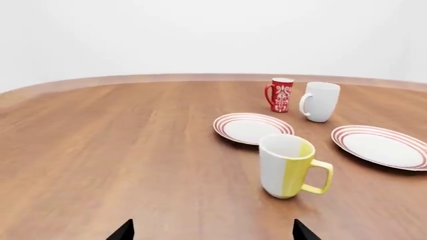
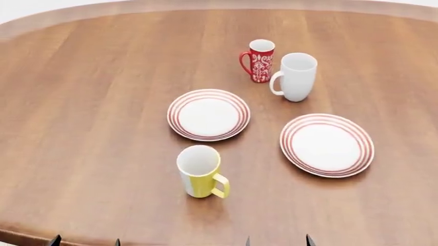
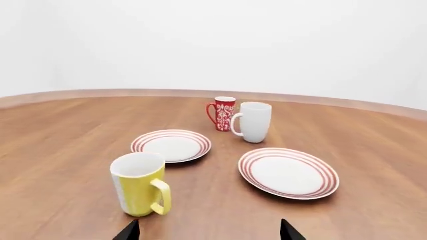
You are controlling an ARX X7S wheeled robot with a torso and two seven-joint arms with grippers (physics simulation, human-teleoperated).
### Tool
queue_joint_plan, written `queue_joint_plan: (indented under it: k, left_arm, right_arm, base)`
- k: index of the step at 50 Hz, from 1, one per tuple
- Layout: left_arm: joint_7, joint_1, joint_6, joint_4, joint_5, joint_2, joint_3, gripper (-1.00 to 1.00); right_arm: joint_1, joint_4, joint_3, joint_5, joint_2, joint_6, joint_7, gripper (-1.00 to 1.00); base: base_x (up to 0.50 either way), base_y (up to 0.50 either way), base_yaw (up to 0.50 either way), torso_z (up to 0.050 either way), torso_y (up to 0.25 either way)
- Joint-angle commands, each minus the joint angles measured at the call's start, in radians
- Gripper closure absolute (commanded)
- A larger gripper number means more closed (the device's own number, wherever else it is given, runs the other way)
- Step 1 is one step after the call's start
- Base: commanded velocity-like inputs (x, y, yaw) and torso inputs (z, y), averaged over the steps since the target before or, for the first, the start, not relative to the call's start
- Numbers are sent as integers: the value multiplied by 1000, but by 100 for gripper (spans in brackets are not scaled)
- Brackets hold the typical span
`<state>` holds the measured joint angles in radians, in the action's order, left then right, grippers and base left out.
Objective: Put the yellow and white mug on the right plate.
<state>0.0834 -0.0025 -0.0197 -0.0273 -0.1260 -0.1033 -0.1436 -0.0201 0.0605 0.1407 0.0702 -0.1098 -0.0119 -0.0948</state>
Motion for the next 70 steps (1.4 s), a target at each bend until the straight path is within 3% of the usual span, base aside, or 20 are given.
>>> queue_joint_plan:
  k: [1,27,70]
  left_arm:
    - [14,-4,-1,-7,-4,-11,-17,-100]
    - [31,-5,-6,-7,-26,-30,-44,-100]
    - [58,-12,-14,-15,-50,-53,-73,-100]
  right_arm:
    - [0,1,18,5,-11,-4,-12,-100]
    - [-4,32,30,16,-31,-7,-55,-100]
    - [-3,50,59,39,-67,-13,-75,-100]
  base:
    - [0,500,0,0,0]
    - [2,96,0,0,0]
    - [488,0,0,0,0]
